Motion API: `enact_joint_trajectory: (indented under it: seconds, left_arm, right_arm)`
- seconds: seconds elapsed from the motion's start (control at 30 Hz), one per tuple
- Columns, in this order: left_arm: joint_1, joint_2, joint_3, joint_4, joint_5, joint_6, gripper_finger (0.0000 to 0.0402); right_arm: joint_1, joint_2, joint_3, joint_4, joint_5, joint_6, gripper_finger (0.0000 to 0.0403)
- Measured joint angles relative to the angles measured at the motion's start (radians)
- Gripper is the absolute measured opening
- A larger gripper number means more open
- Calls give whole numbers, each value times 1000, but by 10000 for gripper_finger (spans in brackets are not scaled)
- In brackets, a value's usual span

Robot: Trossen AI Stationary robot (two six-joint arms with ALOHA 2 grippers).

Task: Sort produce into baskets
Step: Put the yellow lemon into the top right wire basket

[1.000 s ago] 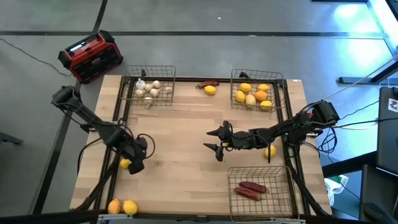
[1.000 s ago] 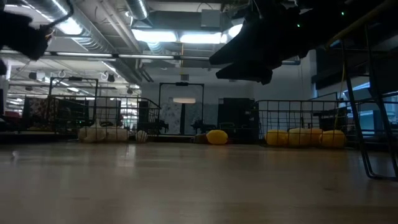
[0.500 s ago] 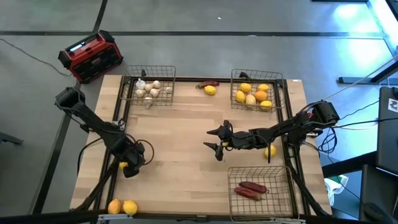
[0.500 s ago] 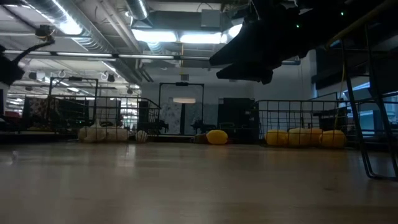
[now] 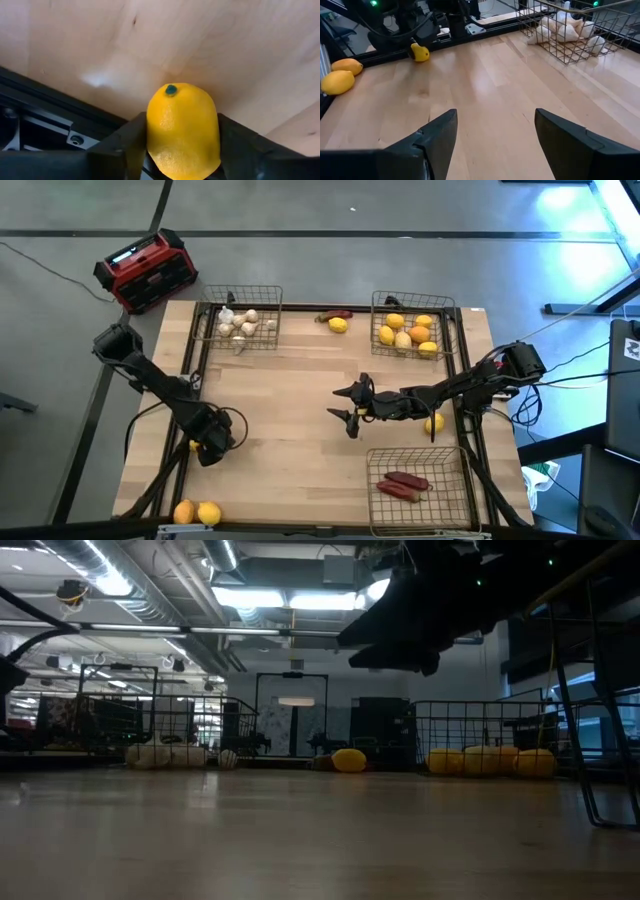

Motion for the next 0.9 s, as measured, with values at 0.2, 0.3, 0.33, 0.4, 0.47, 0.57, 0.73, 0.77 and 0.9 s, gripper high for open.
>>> enact_joint_trajectory:
  seconds: [0.2, 0.3, 0.33, 0.4, 0.47, 0.57, 0.73, 0.77, 0.9]
  left_arm:
    - [0, -1, 16, 43, -36, 1, 178]
    - [0, -3, 56, 52, -100, 12, 178]
    - [1, -6, 73, 52, -132, 19, 178]
    - [11, -18, 110, 53, -199, 35, 179]
    - [27, -36, 144, 66, -271, 48, 181]
    - [53, -68, 186, 145, -377, 83, 183]
    - [100, -100, 211, 446, -531, 231, 185]
    - [111, -103, 211, 503, -549, 275, 186]
    - [156, -102, 211, 657, -652, 436, 189]
  right_arm:
    - [0, 0, 0, -38, 0, 0, 264]
    - [0, 0, 0, -29, -4, 0, 264]
    - [0, 0, 0, -19, -11, 0, 264]
    - [0, 0, 0, 3, -25, 23, 264]
    - [0, 0, 0, 16, -28, 47, 264]
    - [0, 0, 0, 30, -29, 46, 264]
    - [1, 0, 0, 34, -38, 5, 264]
    - [1, 0, 0, 37, -45, 0, 264]
    - [1, 0, 0, 69, -111, -11, 264]
